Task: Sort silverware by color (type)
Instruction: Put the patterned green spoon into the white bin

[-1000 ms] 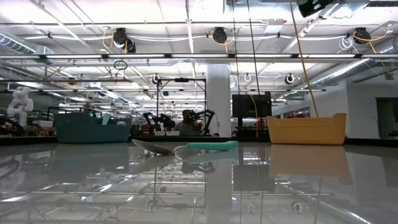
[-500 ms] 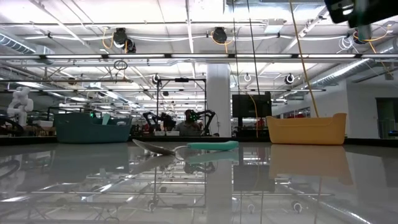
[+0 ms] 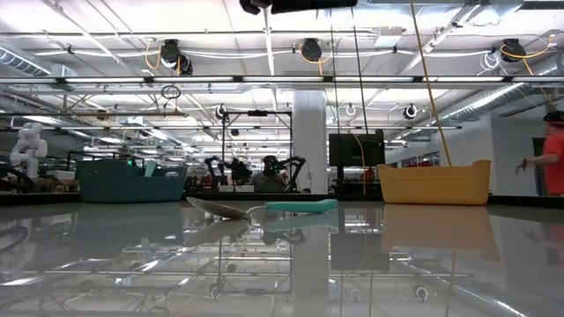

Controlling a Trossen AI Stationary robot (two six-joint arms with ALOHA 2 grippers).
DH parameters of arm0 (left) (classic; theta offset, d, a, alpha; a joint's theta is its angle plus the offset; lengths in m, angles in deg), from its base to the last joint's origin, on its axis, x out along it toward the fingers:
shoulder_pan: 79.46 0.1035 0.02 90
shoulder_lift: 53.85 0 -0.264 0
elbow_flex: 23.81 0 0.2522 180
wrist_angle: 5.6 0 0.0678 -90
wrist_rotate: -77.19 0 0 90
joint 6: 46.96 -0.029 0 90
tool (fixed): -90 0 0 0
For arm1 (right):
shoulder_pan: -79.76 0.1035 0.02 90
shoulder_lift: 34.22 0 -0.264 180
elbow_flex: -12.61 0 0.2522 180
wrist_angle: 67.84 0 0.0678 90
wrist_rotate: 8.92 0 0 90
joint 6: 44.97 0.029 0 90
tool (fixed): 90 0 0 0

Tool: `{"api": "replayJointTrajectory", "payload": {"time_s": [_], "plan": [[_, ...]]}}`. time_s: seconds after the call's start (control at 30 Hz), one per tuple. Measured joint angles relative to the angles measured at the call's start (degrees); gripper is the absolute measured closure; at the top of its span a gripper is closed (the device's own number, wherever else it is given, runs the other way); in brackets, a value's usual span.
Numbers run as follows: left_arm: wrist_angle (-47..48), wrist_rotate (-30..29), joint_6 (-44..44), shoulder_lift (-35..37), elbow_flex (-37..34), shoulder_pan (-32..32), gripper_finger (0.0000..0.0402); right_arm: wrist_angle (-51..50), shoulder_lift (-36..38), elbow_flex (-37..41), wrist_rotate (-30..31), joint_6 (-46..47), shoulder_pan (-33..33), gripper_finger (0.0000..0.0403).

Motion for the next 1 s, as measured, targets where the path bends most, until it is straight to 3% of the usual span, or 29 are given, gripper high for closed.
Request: {"api": "replayJointTrajectory", "payload": {"time_s": [0.3,0.43,0.77,1.0], "plan": [[3.6,0.0,7.0,0.0,0.0,0.0,0.0224,-11.1,-8.1,-2.2,-7.8,-3.2,6.3,0.0365],[4.5,0.0,9.7,0.0,0.0,0.0,0.0224,-14.9,-12.0,-2.2,-9.9,-8.7,9.2,0.0366],[6.1,0.0,15.1,0.0,0.0,0.2,0.0224,-24.6,-19.4,-2.2,-10.1,-23.8,13.1,0.0364],[10.0,0.0,19.1,0.0,0.0,1.8,0.0224,-25.3,-24.0,-2.2,-9.7,-33.6,13.5,0.0363]]}}
